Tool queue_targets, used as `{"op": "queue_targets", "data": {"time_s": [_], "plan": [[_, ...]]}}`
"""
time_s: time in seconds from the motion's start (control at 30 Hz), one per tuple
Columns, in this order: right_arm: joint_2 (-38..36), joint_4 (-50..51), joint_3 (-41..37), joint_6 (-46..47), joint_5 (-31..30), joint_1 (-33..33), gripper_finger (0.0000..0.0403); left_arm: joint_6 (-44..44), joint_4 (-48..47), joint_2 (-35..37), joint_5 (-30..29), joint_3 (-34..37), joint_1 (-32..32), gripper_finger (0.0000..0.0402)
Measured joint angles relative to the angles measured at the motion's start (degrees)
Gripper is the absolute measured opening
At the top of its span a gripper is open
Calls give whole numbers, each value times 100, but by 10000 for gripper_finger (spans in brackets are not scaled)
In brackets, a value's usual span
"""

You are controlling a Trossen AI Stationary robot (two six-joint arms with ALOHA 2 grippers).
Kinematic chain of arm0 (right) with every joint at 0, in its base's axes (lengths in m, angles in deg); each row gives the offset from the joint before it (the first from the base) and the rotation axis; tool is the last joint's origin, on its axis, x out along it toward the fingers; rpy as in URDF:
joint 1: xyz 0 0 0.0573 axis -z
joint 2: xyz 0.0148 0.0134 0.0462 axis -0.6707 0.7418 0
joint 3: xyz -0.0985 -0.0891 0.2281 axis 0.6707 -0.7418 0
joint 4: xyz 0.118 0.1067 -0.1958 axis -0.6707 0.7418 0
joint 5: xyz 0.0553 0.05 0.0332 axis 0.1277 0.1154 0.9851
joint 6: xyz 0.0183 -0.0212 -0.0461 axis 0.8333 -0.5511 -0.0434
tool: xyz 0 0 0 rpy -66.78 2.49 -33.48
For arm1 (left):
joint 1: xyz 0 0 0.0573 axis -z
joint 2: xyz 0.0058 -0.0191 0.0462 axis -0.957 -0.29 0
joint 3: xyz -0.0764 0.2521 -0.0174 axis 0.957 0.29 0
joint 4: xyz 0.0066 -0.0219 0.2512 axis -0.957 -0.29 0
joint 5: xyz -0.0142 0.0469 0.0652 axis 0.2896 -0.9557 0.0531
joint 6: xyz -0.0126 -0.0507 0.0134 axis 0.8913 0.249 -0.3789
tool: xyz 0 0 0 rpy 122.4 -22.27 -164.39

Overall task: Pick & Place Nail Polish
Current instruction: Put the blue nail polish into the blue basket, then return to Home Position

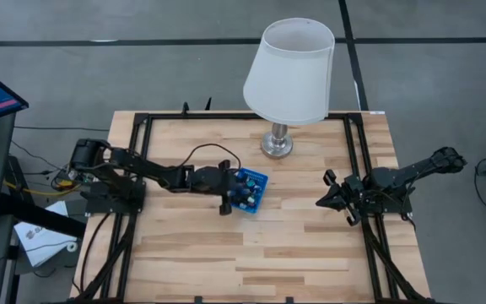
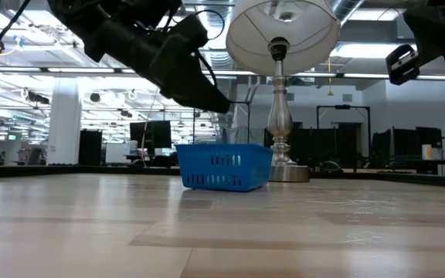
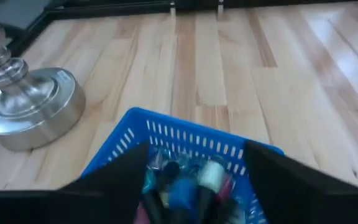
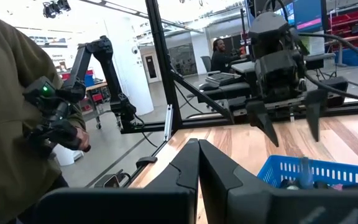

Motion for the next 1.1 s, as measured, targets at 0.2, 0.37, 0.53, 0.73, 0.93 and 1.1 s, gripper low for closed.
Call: {"op": "queue_targets", "data": {"time_s": [0.2, 0.37, 0.53, 0.73, 0.93, 1.1], "plan": [[0, -1, -2, 0, 0, 1, 0, 3, -224, 201, -16, -33, -3, 360], [0, 29, -1, 0, -1, 1, 0, -334, -1102, 1394, -243, -38, -3, 333], [0, 89, -1, 0, 0, 0, 0, -437, -2134, 3069, -452, -38, 86, 266], [0, 114, -2, 0, -2, 2, 0, 66, -2718, 5046, -456, -35, 262, 140], [0, 133, 0, 0, 0, 0, 0, 453, -3006, 6675, -457, 445, 612, 12], [0, 133, 0, 0, 0, 0, 0, 837, -3039, 7738, -454, 1247, 829, 2]]}}
